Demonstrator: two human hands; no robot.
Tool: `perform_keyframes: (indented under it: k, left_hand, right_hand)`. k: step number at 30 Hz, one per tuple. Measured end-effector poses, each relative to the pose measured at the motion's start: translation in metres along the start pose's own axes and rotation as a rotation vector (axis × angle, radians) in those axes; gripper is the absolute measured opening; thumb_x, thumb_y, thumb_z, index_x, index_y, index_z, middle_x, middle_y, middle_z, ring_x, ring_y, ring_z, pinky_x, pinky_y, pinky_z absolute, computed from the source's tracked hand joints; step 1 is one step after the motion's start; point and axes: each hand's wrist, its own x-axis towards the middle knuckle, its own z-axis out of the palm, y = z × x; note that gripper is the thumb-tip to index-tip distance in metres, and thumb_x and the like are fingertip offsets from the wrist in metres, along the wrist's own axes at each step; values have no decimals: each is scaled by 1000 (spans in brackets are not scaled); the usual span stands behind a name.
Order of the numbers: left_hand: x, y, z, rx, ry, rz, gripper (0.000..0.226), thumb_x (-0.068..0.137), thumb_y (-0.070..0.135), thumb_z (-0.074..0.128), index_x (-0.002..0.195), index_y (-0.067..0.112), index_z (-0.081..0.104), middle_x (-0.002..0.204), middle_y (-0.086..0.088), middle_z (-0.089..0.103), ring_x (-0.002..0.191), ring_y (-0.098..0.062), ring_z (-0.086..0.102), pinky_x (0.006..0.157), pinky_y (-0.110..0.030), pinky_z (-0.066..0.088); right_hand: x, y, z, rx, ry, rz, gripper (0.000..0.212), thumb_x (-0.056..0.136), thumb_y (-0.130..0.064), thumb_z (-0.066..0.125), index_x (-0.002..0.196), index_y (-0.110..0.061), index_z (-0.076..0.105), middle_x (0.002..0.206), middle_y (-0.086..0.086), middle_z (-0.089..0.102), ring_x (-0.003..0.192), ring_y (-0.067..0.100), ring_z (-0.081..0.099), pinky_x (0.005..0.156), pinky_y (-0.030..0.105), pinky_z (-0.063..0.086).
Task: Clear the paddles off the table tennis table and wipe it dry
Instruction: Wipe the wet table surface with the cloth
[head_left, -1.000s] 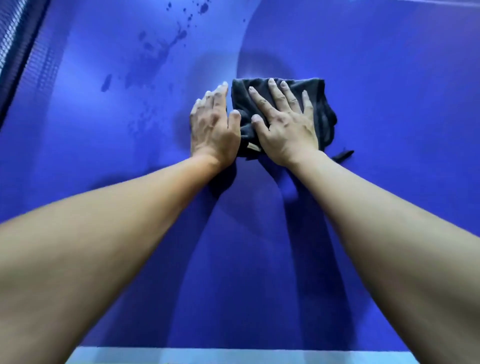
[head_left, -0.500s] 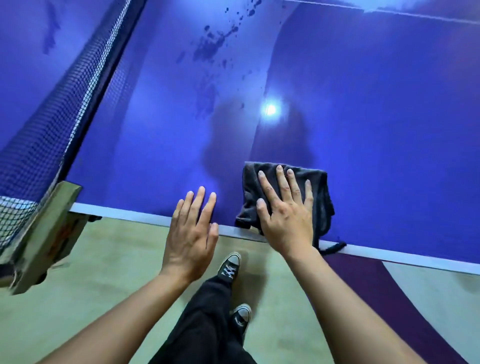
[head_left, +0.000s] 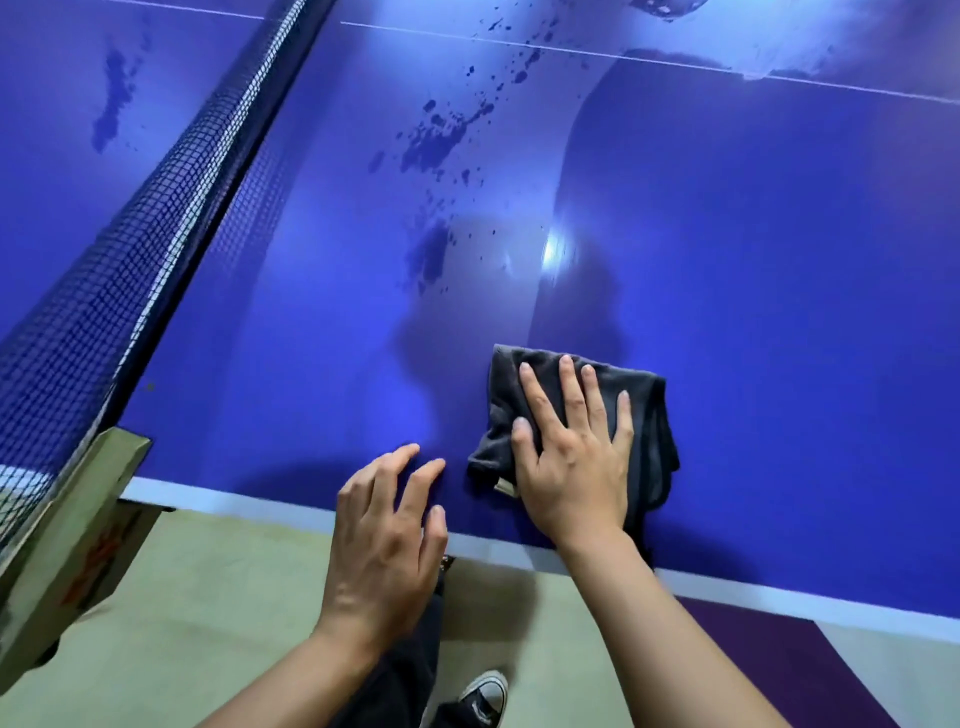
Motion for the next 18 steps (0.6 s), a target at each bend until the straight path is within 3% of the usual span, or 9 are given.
perform_keyframes:
  k: [8,13,18]
  left_hand:
    - [155,-40,1,15,29,33,51,97,32,40,138,9,59,147,-17,51,135,-40,48,112,-49,34]
    - [301,-73,5,67,67,35,56,97,35,37,144,8,53,149,-21,47,137,-44,44,111,-55,34]
    - [409,-97,2,128,38,20,62,96,39,33,150,9,44,156,-22,37,145,-43,33,119,-55,25]
  right_hand:
    - [136,-2,12,-21,-28,16,57,101,-52,28,158,-47,27,170,-3,20,158,15,8,127,53,1]
    - [264,2,20,-72,-48,77,58,100,-53,20,159,-49,21,171,-5,15,158,13,3,126,51,-4]
    - [409,19,24,-95,-67,100,55,104,-52,24,159,-52,16,172,-5,12,158,12,2,126,49,-5]
